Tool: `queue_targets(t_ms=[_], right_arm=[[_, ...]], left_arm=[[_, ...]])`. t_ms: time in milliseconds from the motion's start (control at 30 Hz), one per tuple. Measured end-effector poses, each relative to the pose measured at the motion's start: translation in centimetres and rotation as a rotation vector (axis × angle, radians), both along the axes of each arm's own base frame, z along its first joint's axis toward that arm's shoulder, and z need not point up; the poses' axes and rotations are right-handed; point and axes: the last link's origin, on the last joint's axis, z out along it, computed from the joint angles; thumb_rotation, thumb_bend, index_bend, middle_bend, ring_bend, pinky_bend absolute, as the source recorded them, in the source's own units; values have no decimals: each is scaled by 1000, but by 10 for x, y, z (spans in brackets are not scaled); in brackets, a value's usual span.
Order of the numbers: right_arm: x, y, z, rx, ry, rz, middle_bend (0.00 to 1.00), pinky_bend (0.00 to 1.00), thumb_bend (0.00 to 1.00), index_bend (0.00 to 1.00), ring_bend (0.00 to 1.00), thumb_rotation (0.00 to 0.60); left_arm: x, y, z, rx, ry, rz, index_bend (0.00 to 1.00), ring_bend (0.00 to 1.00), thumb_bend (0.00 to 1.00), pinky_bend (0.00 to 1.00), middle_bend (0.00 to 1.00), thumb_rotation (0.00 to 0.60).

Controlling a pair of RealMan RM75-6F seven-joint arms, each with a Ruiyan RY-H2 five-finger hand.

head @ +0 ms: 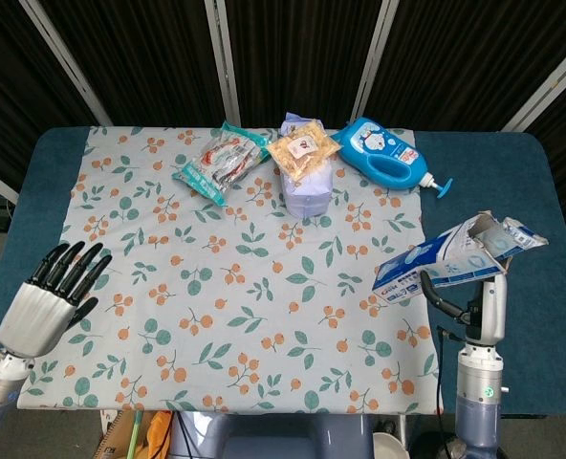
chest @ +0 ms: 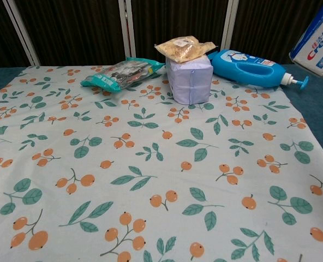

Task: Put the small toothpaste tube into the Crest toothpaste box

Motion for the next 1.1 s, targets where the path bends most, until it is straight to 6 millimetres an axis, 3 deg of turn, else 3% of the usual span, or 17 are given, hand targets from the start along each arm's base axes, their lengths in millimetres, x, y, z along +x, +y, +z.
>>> queue_targets(t_ms=[100, 167, 233, 367, 433, 533, 700, 1100], right_arm=[[-3, 1, 0, -15, 5, -8, 554, 463, 337, 355, 472, 600], [-6, 2, 1, -21, 11, -13, 516, 426, 337, 293, 429, 600], [-9, 3, 1, -24, 15, -17, 432, 357, 337, 162, 345, 600], [-11, 5, 2, -8, 3, -10, 389, 321, 337, 103, 304, 600], [-12, 6, 3, 2, -3, -4, 390, 325, 337, 129, 312, 600], [-13, 8, 5, 12, -5, 2, 477, 387, 340, 315, 448, 600], [-14, 9, 8, -1, -10, -3, 611, 465, 381, 471, 587, 600], [-21, 8, 1, 65, 89, -61, 645, 509, 389, 514, 622, 600]], left_arm=[[-15, -8, -6, -38, -12, 46, 111, 146, 6, 216, 114, 600], [-21, -11, -8, -58, -48, 85, 106, 146, 6, 217, 110, 600], [-23, -12, -11, -79, -83, 121, 105, 147, 6, 216, 108, 600], [-25, -14, -16, -125, -145, 197, 105, 147, 6, 217, 106, 600], [-24, -15, -17, -137, -157, 213, 105, 146, 6, 216, 106, 600], [-23, -16, -17, -141, -149, 218, 105, 146, 6, 216, 107, 600], [-22, -16, -18, -141, -139, 221, 106, 146, 5, 217, 107, 600], [-22, -14, -17, -136, -145, 235, 122, 146, 6, 217, 110, 600]])
